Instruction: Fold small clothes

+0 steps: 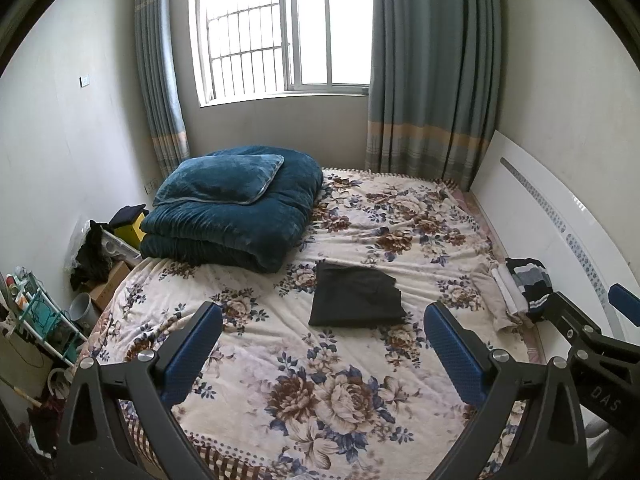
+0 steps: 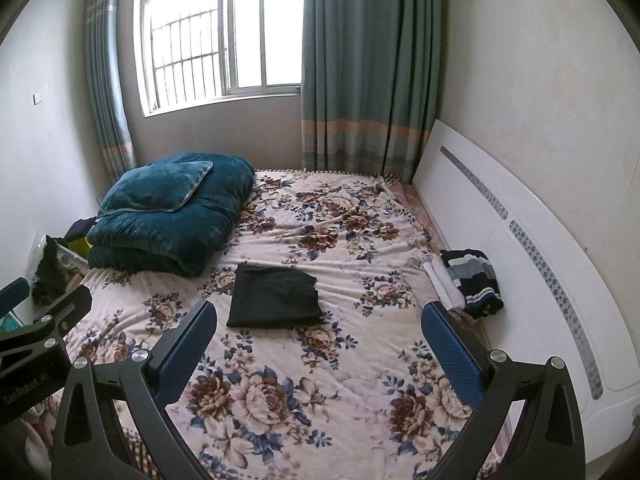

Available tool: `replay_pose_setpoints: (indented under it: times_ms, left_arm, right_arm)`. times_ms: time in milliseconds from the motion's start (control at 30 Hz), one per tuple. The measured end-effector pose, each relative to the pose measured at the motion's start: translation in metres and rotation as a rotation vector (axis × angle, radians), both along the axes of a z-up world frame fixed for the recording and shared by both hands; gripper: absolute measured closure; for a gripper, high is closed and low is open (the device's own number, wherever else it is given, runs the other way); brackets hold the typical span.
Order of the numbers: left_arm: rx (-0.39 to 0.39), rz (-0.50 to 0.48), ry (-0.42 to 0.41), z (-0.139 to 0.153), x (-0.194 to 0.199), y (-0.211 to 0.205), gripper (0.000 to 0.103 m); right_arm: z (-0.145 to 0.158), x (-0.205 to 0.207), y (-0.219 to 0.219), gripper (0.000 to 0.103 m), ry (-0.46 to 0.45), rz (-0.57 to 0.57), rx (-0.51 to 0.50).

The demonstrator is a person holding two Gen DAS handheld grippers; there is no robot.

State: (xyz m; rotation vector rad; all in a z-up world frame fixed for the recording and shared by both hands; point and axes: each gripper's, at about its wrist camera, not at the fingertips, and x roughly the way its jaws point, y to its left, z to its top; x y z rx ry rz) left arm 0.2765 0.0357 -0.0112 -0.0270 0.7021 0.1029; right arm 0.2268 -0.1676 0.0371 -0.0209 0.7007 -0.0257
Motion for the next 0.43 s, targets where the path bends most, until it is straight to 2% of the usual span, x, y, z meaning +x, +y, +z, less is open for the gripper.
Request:
replay_pose_setpoints:
  times_ms: [433]
  left_arm:
    - [0.002,0.004,-0.007,-0.0017,-0.0024,0.0003,0.000]
  right_arm:
    - [-0.0009,-0.0038,0.0002,0.000,-0.001,-0.008,0.002]
